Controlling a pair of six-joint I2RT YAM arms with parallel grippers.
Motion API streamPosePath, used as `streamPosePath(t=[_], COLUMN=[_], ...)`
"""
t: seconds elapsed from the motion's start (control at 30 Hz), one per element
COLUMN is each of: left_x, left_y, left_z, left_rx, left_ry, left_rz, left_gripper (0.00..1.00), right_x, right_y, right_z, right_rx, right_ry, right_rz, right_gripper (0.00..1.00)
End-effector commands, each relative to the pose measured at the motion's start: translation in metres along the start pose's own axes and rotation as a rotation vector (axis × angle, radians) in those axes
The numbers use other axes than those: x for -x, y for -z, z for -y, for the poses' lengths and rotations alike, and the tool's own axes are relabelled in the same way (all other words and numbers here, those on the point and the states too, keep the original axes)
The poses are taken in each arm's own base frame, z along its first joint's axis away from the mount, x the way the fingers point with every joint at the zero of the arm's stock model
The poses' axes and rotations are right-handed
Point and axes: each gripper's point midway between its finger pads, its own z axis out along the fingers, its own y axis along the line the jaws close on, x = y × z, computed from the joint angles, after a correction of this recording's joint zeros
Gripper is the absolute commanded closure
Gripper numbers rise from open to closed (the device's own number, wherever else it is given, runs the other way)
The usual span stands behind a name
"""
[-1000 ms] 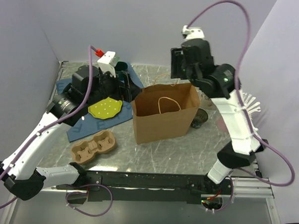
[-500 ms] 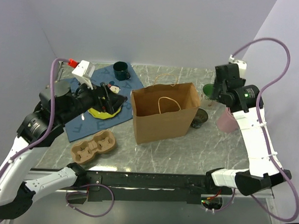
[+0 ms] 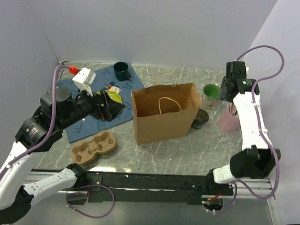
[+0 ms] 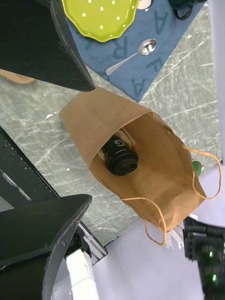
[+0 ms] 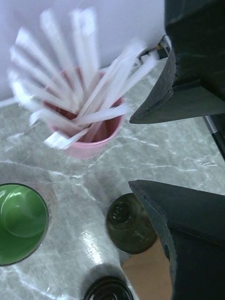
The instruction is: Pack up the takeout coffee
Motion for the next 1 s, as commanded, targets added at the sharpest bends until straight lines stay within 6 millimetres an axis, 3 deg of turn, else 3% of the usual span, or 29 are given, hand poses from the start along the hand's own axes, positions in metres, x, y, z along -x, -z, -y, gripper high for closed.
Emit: streamPosePath(t=[0.0, 0.17, 0.3, 0.4, 0.47, 0.63, 0.83, 0.97], left_x=[0.008, 0.008, 0.008, 0.011, 0.012, 0.010, 0.011, 0.010], left_y=[0.002, -0.005, -0.010, -0.014, -0.017, -0.021, -0.023, -0.021], left_z=[0.000, -0.007, -0.011, -0.010, -0.010, -0.010, -0.003, -0.001], left_rx=[0.001, 0.042, 0.059, 0.057, 0.058, 0.058, 0.017, 0.005], left_ry=[-0.038, -0.058, -0.064, -0.064, -0.067, -0.060, -0.035, -0.021], left_rz=[0.026, -0.001, 0.002, 0.005, -0.002, -0.008, 0.015, 0.021], left_gripper=[0.03, 0.03, 0.03, 0.03, 0.03, 0.03, 0.03, 0.03], right_x=[0.028, 0.034, 0.035, 0.032, 0.033, 0.039, 0.059, 0.067], right_y=[-0.029, -0.049, -0.064, -0.071, -0.072, -0.059, -0.021, 0.007], right_z=[0.000, 0.014, 0.005, 0.003, 0.005, 0.016, 0.034, 0.043], right_rx=[0.003, -0.051, -0.015, -0.013, -0.023, -0.059, -0.090, -0.093], right_ry=[-0.019, -0.021, 0.011, 0.032, 0.036, 0.042, 0.034, 0.028], right_rz=[0.033, 0.022, 0.009, -0.009, -0.008, 0.012, 0.104, 0.137], right_gripper=[0.41, 0.41, 0.43, 0.50, 0.61, 0.78, 0.88, 0.89])
